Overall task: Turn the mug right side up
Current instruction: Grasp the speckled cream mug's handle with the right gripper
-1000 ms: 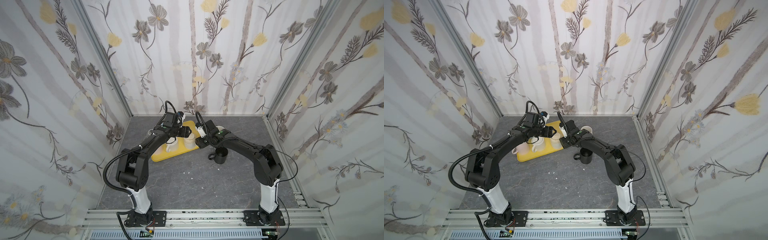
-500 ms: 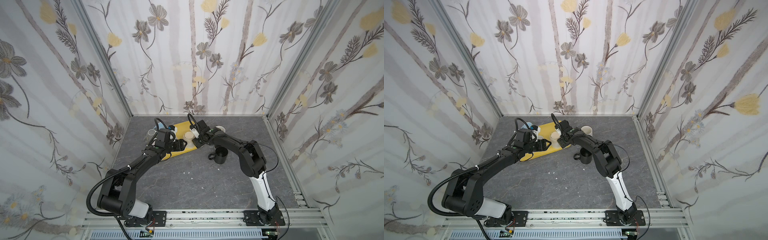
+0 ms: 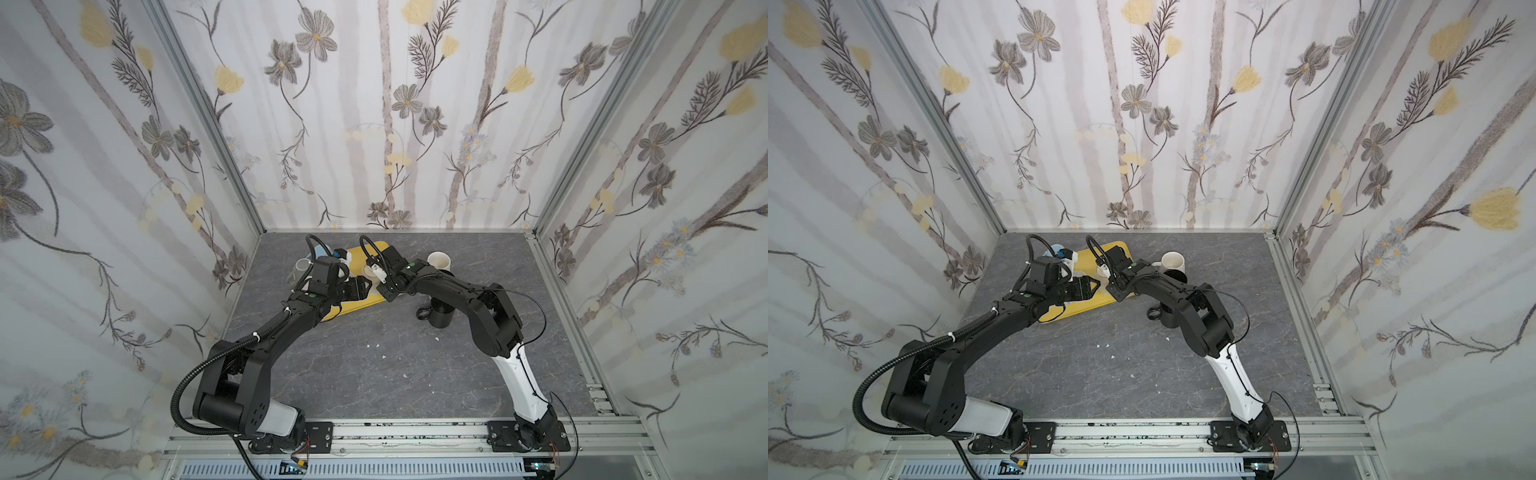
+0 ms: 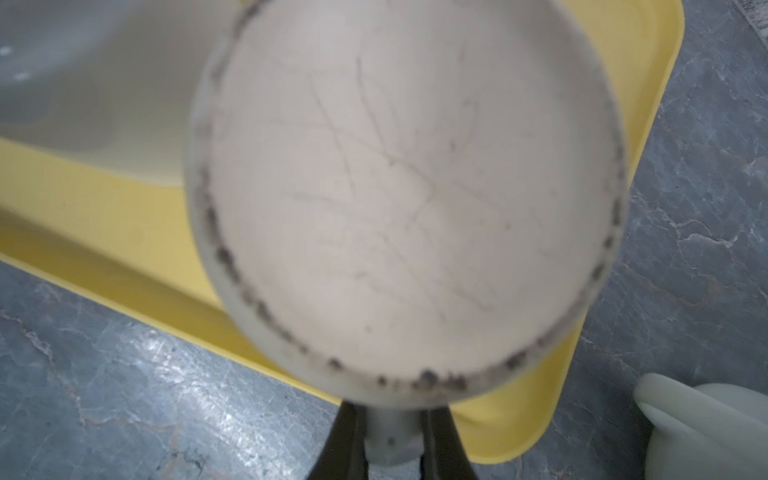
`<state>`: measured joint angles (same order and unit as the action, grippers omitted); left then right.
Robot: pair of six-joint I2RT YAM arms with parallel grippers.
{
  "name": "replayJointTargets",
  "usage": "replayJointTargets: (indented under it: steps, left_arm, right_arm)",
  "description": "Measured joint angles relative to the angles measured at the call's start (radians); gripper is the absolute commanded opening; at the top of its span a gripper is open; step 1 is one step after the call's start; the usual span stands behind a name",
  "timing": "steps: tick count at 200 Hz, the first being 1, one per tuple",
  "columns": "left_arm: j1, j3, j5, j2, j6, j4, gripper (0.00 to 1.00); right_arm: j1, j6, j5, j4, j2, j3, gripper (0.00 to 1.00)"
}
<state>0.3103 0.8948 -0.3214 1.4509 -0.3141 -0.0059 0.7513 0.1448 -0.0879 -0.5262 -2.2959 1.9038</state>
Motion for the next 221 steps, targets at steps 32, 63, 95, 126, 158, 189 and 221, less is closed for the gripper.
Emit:
replayJointTargets:
  steps: [32, 63, 95, 126, 158, 189, 221]
  left_arm:
    - [-0.006, 0.0, 0.006, -0.006, 0.0, -0.005, 0.67]
    - [-0.01, 0.0, 0.007, -0.025, 0.0, -0.005, 0.68]
    - [-0.017, -0.01, 0.011, -0.055, -0.004, 0.002, 0.67]
    - [-0.023, -0.051, 0.014, -0.105, -0.015, 0.026, 0.67]
    - [-0.031, -0.105, 0.014, -0.16, -0.039, 0.069, 0.67]
    - [-0.031, -0.155, 0.014, -0.182, -0.07, 0.1, 0.67]
    - [-0.032, -0.206, 0.009, -0.182, -0.109, 0.13, 0.66]
  right_arm:
    - [0.002, 0.003, -0.006, 0.004, 0.0, 0.001, 0.0]
    - [0.003, -0.01, -0.006, 0.005, 0.015, 0.001, 0.0]
    - [0.001, -0.055, 0.023, 0.018, 0.052, -0.002, 0.0]
    - [-0.005, -0.102, 0.087, 0.089, 0.101, -0.041, 0.0]
    - [-0.012, -0.15, 0.146, 0.144, 0.123, -0.069, 0.0]
    - [-0.012, -0.179, 0.162, 0.179, 0.111, -0.076, 0.0]
    - [-0.012, -0.19, 0.161, 0.204, 0.098, -0.097, 0.0]
